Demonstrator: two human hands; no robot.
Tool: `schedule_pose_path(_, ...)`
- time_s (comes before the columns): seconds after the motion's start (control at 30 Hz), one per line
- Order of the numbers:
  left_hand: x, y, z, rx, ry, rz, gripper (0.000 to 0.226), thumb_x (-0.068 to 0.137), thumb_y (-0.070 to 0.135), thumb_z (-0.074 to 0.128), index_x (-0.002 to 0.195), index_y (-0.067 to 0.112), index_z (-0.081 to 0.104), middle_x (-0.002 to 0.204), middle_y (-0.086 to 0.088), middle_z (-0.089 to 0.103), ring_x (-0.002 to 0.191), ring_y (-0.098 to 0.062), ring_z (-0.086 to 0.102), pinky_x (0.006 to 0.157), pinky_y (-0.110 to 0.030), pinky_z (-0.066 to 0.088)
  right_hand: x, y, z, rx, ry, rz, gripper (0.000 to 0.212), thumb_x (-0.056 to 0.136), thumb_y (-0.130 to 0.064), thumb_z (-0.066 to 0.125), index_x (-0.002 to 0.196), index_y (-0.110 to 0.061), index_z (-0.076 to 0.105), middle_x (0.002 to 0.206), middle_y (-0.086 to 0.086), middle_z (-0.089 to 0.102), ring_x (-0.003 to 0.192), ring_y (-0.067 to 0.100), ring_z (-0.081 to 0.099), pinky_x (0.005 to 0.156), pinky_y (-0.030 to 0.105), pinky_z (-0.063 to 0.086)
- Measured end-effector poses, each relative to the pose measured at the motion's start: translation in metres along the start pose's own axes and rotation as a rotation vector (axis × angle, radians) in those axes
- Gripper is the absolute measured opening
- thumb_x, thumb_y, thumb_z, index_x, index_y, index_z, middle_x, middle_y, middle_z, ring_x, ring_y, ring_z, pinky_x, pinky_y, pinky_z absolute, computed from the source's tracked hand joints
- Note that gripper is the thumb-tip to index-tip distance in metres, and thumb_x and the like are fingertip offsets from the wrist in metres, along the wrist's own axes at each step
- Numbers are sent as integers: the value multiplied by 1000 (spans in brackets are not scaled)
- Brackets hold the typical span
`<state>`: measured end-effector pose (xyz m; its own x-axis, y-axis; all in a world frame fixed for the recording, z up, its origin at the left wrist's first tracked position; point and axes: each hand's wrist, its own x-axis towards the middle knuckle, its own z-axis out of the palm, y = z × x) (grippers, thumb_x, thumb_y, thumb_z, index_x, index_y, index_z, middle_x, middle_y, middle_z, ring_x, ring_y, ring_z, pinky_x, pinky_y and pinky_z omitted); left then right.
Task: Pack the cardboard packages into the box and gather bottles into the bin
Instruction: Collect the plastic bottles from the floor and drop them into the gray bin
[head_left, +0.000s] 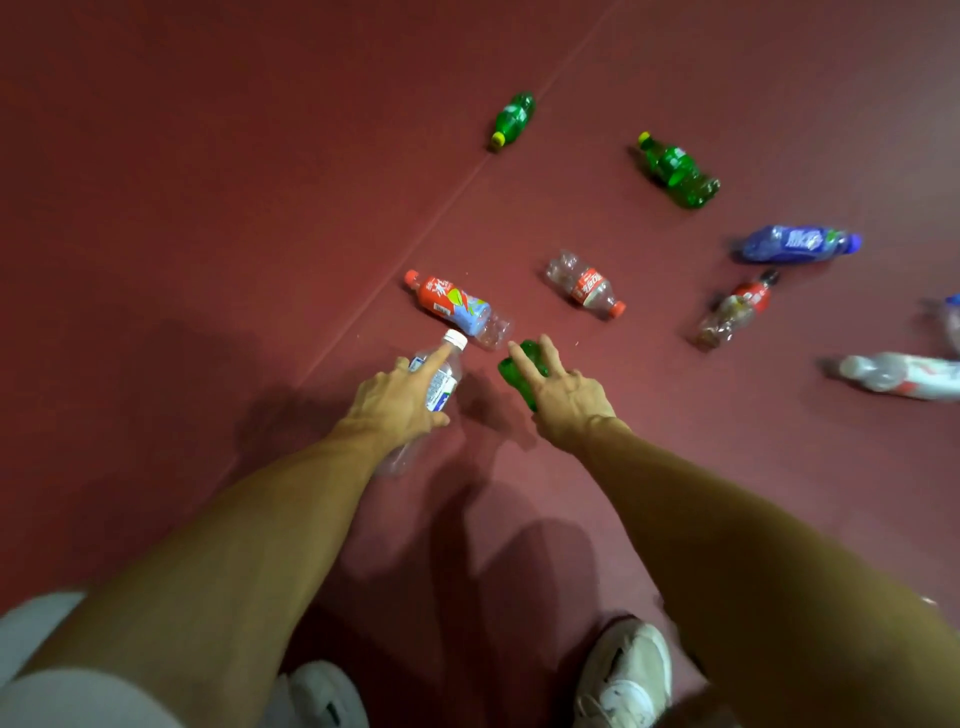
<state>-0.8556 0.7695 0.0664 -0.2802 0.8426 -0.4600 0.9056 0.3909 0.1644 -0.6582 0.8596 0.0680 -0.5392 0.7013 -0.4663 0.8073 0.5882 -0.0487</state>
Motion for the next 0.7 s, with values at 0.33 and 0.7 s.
schedule_pose_path(0.33, -158, 26, -279, -117, 80, -61, 100, 83, 58, 70, 154, 51, 0, 132, -10, 48, 113, -39, 59, 90, -42, 47, -132, -47, -300, 3, 54, -164, 90, 97, -30, 62, 157, -41, -5, 167, 3, -11, 125, 35, 54, 85, 39, 50)
schedule_pose_path(0.7, -335, 21, -504, -215, 248, -294, 91, 86, 53, 69, 153, 54, 7, 135, -7, 48, 115, -36, 59, 91, -38, 45, -242, -114, -541, -77, 123, -365, 85, 99, -28, 55, 157, -41, -5, 167, 7, -9, 121, 35, 56, 89, 39, 49)
